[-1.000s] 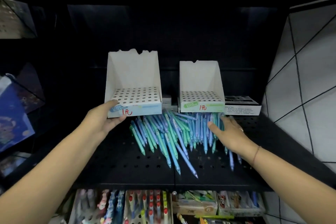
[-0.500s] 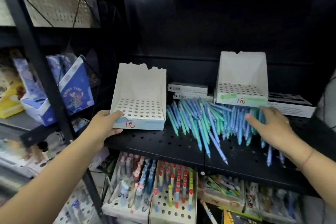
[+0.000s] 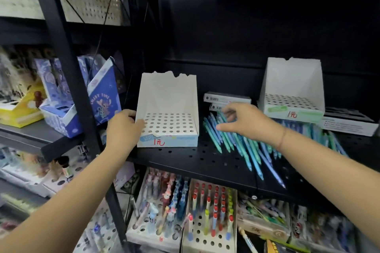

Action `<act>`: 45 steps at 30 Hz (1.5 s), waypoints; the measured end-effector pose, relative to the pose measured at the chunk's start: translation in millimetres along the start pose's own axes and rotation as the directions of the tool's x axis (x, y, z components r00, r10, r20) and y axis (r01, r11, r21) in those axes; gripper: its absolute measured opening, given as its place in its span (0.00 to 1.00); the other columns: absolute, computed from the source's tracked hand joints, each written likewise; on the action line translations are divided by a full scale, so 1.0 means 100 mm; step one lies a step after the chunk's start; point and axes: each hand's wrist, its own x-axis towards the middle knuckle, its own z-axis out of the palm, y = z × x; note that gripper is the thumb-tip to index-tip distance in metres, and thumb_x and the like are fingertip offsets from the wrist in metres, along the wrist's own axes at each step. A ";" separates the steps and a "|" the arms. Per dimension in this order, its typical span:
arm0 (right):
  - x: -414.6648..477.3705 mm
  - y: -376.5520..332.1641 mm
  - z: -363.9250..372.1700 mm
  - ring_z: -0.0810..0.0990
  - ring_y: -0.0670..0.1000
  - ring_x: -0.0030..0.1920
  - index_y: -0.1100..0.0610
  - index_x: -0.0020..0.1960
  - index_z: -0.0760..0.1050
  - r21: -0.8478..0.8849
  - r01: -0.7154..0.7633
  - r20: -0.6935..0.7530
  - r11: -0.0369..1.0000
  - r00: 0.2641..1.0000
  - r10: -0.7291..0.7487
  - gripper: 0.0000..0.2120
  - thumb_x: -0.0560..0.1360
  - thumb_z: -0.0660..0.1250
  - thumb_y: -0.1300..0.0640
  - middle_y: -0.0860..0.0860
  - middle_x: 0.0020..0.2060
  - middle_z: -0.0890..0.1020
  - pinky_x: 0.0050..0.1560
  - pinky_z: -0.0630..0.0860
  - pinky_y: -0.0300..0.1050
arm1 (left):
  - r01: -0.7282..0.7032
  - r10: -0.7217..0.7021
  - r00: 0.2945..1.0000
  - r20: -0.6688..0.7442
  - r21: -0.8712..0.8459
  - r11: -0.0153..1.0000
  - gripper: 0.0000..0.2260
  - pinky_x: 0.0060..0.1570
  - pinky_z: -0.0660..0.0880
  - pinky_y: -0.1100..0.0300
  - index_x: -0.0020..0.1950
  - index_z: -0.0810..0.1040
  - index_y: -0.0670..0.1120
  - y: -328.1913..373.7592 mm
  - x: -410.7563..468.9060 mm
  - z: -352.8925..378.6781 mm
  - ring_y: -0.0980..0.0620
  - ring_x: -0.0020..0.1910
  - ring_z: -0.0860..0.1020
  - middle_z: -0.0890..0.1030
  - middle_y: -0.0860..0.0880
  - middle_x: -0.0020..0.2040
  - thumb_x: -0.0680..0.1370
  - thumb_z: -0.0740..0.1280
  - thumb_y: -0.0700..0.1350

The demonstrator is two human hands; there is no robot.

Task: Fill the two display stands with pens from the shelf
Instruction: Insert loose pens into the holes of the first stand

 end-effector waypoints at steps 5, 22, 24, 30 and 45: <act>0.43 -0.17 0.25 0.76 0.54 0.60 0.63 0.68 0.70 -0.146 -0.142 0.114 0.979 0.981 0.159 0.33 0.71 0.72 0.45 0.56 0.62 0.76 0.58 0.72 0.43 | -0.056 0.056 0.998 -0.003 -0.082 0.995 0.09 0.28 0.62 0.58 0.57 0.75 0.41 -0.22 0.04 -0.06 0.51 0.31 0.70 0.74 0.46 0.34 0.79 0.65 0.43; 0.86 -0.33 0.46 0.75 0.53 0.33 0.64 0.46 0.75 -0.421 -0.360 0.223 0.832 0.848 0.480 0.21 0.70 0.74 0.46 0.56 0.36 0.78 0.35 0.74 0.44 | -0.019 0.044 0.995 0.092 -0.256 0.966 0.23 0.52 0.71 0.54 0.73 0.62 0.47 -0.42 0.12 0.03 0.48 0.57 0.73 0.69 0.48 0.66 0.80 0.63 0.49; 0.90 -0.32 0.43 0.72 0.52 0.29 0.65 0.47 0.75 -0.374 -0.411 0.274 0.831 0.807 0.523 0.21 0.70 0.74 0.47 0.55 0.32 0.77 0.32 0.72 0.41 | -0.012 0.037 0.995 0.092 -0.256 0.966 0.23 0.49 0.69 0.56 0.73 0.62 0.47 -0.42 0.11 0.04 0.48 0.56 0.73 0.69 0.48 0.65 0.80 0.62 0.49; 1.00 -0.30 0.42 0.61 0.45 0.18 0.59 0.40 0.67 -0.302 -0.490 0.397 0.818 0.715 0.575 0.16 0.73 0.72 0.51 0.50 0.22 0.67 0.23 0.62 0.36 | -0.003 0.025 0.996 0.089 -0.234 0.972 0.21 0.49 0.70 0.56 0.71 0.64 0.47 -0.42 0.09 0.03 0.47 0.56 0.73 0.69 0.48 0.64 0.80 0.62 0.50; 0.40 -0.52 -0.04 0.66 0.44 0.19 0.59 0.39 0.75 0.417 -0.197 0.115 0.887 0.980 0.163 0.11 0.75 0.69 0.52 0.47 0.18 0.70 0.21 0.65 0.35 | -0.067 0.068 0.991 0.117 -0.010 0.998 0.31 0.61 0.69 0.49 0.74 0.61 0.46 -0.07 0.13 0.22 0.46 0.66 0.69 0.66 0.46 0.69 0.77 0.60 0.62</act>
